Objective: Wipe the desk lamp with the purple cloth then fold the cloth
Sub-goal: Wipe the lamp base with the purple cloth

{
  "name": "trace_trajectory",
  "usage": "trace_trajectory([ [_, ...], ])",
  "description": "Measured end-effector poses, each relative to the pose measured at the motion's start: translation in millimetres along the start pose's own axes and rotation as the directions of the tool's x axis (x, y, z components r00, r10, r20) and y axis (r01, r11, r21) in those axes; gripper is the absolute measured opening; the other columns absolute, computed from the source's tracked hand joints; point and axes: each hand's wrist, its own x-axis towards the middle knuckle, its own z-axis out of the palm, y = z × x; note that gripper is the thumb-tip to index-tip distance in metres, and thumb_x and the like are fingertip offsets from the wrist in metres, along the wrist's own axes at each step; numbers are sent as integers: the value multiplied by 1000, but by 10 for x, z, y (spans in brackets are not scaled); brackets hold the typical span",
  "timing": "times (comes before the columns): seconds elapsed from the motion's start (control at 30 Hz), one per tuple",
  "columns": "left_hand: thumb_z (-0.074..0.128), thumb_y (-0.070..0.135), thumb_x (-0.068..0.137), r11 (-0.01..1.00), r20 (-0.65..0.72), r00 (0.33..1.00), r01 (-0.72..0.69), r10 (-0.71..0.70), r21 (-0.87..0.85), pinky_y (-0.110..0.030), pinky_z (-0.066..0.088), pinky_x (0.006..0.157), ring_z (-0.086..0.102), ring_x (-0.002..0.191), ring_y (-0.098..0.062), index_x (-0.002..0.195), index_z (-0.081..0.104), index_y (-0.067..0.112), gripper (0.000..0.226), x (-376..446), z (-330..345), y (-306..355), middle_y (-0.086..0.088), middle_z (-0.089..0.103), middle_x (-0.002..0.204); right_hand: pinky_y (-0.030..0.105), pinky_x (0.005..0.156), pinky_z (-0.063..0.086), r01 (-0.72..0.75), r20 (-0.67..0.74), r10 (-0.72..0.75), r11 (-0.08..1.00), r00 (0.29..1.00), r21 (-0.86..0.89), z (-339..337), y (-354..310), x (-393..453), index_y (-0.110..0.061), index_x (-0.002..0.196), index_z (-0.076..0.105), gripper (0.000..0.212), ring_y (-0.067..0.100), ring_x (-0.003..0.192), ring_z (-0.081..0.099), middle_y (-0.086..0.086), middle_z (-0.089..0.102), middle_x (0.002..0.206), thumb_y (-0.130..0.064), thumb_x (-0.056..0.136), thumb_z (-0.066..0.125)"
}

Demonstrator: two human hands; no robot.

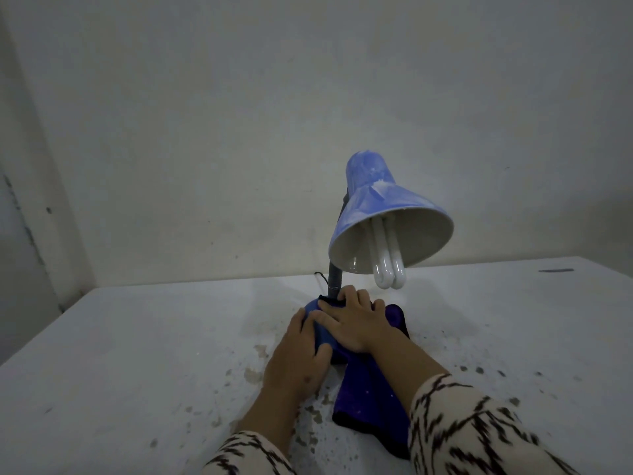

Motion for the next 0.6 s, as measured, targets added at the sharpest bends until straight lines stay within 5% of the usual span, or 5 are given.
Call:
trace_trajectory([
  [0.3,37,24,93,997,38,997,69,-70,16,-32,19,117,14,143,-14,148,12,15,61,10,0,-13,2,2,158,36,106,24,184,-216,-141,964,966,193,119,340,-307,-37,129,48,36,10,122,33,-11,40,127,-40,95,37],
  [0.6,36,27,93,997,41,997,60,-61,44,-32,24,114,17,142,-15,148,13,16,61,24,-2,-47,4,2,157,41,103,32,-22,-185,56,983,981,180,77,393,-40,-27,137,39,45,20,125,28,-2,33,138,-32,93,36],
])
